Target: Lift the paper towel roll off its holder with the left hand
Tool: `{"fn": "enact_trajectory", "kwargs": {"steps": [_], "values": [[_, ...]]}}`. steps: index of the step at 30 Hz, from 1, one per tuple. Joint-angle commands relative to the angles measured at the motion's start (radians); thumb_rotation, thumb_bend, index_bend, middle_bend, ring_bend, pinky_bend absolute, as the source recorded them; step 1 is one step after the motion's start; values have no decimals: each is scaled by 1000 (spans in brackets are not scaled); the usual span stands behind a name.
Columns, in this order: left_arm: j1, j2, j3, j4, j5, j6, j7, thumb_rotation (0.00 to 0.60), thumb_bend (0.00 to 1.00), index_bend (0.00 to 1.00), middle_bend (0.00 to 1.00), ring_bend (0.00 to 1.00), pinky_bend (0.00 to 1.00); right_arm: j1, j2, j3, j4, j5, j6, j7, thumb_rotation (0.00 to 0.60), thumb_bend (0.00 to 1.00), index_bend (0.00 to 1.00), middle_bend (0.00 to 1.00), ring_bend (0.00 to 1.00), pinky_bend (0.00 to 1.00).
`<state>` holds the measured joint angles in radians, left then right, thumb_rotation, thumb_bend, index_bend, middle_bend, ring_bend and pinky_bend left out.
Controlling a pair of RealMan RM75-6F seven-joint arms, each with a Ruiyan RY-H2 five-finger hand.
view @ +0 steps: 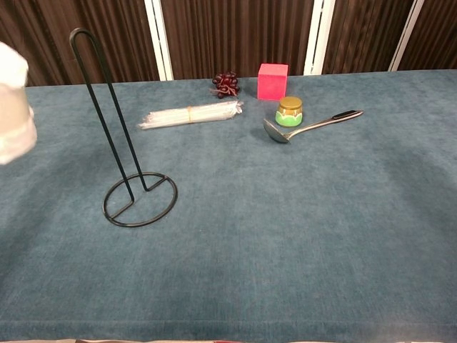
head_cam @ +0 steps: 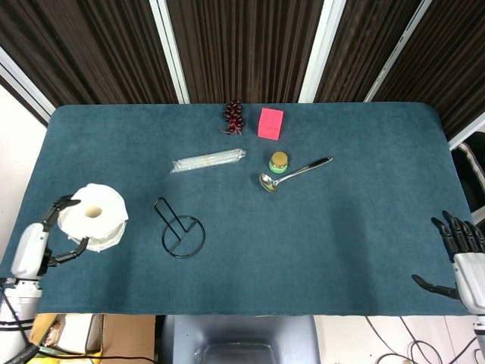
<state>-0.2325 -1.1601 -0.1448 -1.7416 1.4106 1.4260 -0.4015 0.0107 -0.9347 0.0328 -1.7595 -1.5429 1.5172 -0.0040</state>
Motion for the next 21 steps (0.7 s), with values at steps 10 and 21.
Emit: {"fn": "enact_trajectory", "kwargs": {"steps": [10, 21], "values": [[13, -311, 35, 316, -74, -55, -18, 600, 377, 138, 118, 111, 305, 8, 0, 1, -3, 11, -17, -8, 600, 137, 11, 0, 0, 117], [25, -296, 39, 292, -104, -84, 91, 600, 391, 0, 0, 0, 111, 7, -1, 0, -4, 14, -18, -11, 600, 137, 14, 0, 0, 117]]}}
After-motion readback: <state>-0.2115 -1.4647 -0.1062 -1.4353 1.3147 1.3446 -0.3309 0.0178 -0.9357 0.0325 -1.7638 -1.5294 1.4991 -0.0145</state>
